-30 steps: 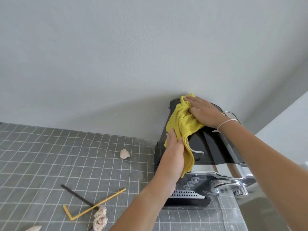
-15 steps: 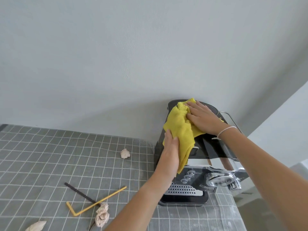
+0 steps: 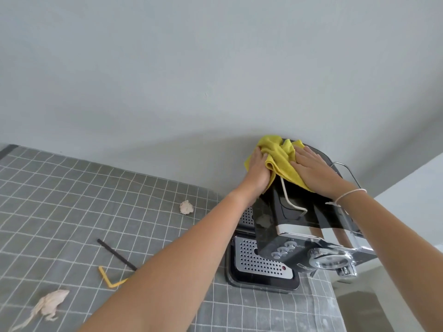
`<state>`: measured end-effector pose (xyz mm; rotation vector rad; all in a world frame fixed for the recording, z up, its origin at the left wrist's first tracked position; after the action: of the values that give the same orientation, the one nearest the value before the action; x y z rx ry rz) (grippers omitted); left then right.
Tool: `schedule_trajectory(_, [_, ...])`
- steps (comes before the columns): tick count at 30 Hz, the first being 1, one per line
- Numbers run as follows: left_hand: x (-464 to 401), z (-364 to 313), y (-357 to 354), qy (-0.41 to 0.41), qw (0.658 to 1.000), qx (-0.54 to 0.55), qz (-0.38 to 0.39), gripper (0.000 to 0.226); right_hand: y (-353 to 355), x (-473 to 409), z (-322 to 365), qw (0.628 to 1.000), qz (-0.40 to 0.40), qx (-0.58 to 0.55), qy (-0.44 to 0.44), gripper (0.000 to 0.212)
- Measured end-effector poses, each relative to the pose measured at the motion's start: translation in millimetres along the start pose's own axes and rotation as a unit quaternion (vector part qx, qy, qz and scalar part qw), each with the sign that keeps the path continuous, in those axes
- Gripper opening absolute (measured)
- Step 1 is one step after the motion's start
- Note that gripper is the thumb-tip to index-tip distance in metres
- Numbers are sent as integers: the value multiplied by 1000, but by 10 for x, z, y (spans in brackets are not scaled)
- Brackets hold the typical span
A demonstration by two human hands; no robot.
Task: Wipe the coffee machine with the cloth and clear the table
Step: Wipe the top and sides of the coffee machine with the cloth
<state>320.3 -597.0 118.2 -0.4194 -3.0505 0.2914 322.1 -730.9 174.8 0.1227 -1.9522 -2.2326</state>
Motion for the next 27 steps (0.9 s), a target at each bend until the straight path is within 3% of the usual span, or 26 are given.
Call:
schedule_trajectory(6, [-196,63,83,-39,999,-4,29,54,-31,-43,-73,1000,-4,1,-19,42])
schedule_trajectory(12, [194,336,64,26,999,-13,21,56,-4,-18,-13,999,-4,-5,-34,41])
schedule_trajectory(19, [1015,301,-70,19,998,-12,51,55,46,60,84,999,-7,-19,-44,48])
schedule_trajectory(27, [896,329,63,38,995,-61,70,58,27,38,71,999,-3,3,-34,47])
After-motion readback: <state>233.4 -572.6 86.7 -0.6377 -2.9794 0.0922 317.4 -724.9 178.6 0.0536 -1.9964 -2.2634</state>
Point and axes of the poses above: each hand's wrist, its own x-axis away from the middle knuckle, its own y-axis out of the back of the hand, z = x × y, the point moved 2 cm from there along -x, towards the middle knuckle, and after that the axes turned 1 degree about x, right-handed, at the moved point
